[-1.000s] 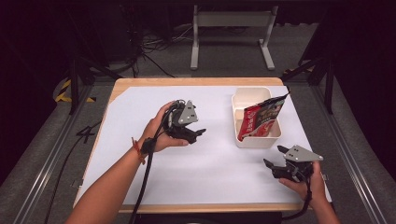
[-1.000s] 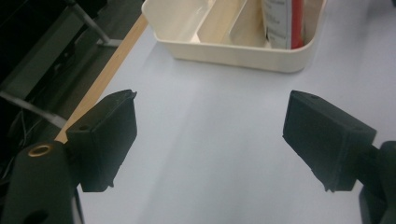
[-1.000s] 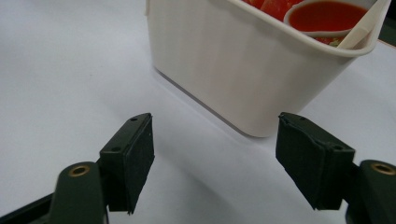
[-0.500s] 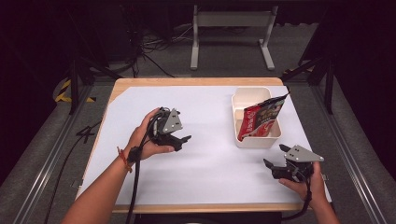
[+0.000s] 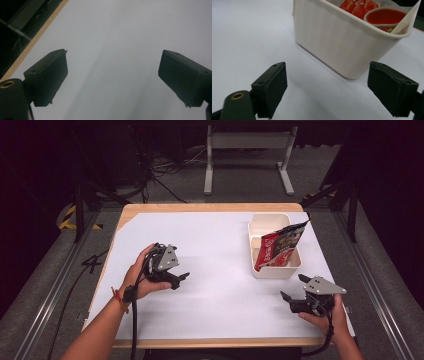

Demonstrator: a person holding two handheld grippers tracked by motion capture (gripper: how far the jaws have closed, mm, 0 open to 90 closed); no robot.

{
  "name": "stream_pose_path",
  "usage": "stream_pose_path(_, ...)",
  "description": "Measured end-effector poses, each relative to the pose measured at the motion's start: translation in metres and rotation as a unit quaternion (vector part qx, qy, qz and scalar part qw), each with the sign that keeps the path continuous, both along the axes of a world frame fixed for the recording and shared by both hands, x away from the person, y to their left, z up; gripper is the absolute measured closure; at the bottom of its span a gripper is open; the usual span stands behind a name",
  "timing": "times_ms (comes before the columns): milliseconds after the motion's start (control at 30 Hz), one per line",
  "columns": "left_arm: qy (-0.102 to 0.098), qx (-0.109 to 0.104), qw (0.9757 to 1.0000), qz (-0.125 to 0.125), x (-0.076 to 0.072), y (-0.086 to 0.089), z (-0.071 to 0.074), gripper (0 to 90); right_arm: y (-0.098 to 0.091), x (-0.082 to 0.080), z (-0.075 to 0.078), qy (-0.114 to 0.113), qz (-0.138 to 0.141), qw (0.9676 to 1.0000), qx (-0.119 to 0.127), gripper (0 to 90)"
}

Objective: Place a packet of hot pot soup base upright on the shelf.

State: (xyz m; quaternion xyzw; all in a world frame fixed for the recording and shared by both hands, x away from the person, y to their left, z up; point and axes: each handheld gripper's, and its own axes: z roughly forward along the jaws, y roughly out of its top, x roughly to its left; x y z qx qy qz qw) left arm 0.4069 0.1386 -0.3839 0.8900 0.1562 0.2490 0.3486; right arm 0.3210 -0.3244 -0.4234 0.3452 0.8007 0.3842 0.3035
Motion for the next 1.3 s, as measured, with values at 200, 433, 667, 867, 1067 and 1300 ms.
stream_pose_path(200,0.002,0.002,0.9999,0.017,-0.004,0.015,-0.012,9.4,0.002,-0.001,0.000,-0.002,0.009,0.9999,-0.005,15.9)
stream_pose_path(433,0.010,-0.010,0.9995,0.026,-0.008,0.031,-0.027,9.6,0.005,-0.001,-0.001,-0.002,0.011,0.9999,-0.011,15.7)
stream_pose_path(667,0.012,-0.015,0.9990,0.041,-0.019,0.048,-0.038,9.8,0.005,-0.001,-0.001,-0.003,0.005,0.9998,-0.017,15.6)
stream_pose_path(867,0.028,-0.035,0.9961,0.076,-0.030,0.069,-0.051,10.1,0.006,-0.001,-0.002,-0.002,0.006,0.9998,-0.021,15.6)
stream_pose_path(1067,0.056,-0.083,0.9904,0.095,-0.047,0.090,-0.057,9.6,0.007,0.000,-0.002,-0.002,0.006,0.9997,-0.021,15.6)
stream_pose_path(1300,0.092,-0.165,0.9767,0.102,-0.052,0.110,-0.059,10.4,0.009,0.000,-0.002,-0.003,0.007,0.9996,-0.026,15.6)
